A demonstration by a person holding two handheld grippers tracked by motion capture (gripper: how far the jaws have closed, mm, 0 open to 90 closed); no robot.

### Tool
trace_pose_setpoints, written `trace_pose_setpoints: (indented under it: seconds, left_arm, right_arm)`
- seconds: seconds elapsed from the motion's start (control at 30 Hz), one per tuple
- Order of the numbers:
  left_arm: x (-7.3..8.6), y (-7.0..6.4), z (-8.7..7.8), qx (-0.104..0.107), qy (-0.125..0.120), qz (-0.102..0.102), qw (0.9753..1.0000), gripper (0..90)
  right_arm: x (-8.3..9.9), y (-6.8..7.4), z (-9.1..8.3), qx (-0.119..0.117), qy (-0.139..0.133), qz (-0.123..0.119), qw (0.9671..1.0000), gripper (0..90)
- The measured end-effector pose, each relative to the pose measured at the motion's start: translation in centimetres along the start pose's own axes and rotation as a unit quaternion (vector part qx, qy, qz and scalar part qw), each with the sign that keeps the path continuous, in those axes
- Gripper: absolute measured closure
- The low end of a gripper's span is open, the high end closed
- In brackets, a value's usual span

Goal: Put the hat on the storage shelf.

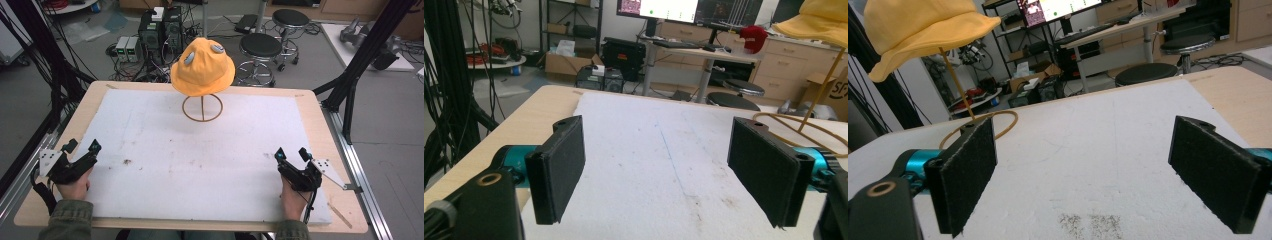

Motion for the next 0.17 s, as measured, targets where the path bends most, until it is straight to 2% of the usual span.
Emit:
trace_pose_setpoints:
  seconds: [0.17]
  left_arm:
    - [-0.01,-0.06,0.02,0.001,-0.001,0.0,1.0,23.4]
  right_arm:
    - [-0.01,-0.01,-0.03,0.001,0.0,-0.001,1.0,10.9]
Point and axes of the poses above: each handheld gripper's, and its own axes: z roughly forward along the jaws, x roughly out of its underside, y roughly to its left, the point moved 3 cm from there along z, roughly forward along the jaws, and after that the axes turned 13 degrees about z, right-handed, at the moved point
